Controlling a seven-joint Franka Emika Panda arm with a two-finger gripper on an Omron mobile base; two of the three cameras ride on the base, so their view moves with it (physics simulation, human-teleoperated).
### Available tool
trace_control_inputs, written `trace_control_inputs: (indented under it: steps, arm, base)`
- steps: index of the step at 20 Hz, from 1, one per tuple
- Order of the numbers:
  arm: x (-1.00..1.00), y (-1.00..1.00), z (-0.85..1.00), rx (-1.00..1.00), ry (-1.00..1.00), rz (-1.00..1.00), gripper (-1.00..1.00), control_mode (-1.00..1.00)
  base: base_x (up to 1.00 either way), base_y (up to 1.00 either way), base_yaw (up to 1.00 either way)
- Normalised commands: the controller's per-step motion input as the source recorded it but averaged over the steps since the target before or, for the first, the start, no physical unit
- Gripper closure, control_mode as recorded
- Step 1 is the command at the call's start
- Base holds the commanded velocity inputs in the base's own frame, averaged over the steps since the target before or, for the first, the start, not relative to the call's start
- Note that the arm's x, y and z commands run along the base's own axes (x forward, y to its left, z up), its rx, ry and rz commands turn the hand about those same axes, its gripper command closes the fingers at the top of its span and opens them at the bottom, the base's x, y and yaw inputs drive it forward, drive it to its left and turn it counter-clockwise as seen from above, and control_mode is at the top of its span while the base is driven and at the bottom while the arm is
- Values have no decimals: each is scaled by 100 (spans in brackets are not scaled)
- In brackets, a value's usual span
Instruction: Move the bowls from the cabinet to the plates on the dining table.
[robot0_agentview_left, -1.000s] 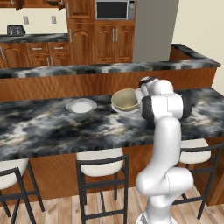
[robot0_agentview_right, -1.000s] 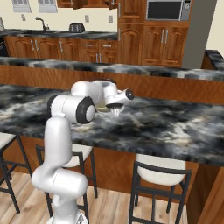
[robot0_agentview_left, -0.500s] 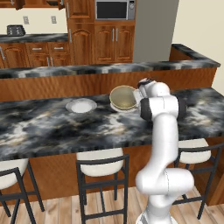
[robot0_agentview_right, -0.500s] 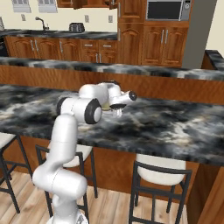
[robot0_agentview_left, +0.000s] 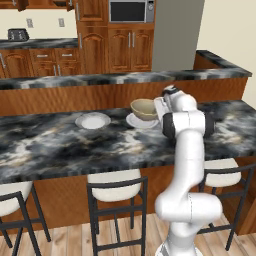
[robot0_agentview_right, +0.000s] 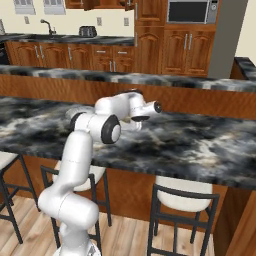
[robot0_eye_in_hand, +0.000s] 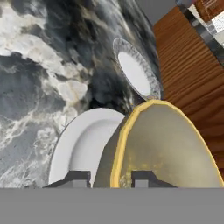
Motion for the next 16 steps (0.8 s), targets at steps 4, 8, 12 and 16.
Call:
trace_control_inputs:
  steps: [4, 8, 12, 16]
  arm:
    - [-93, 0, 100, 10, -20, 0, -100, -100]
    - [-89, 4, 100, 7, -21, 0, -100, -100]
    - [-70, 14, 88, 4, -19, 4, -100, -100]
    - [-72, 19, 91, 2, -18, 3, -100, -100]
  base:
    - [0, 0, 0]
    - [0, 0, 0]
    - [0, 0, 0]
    - [0, 0, 0]
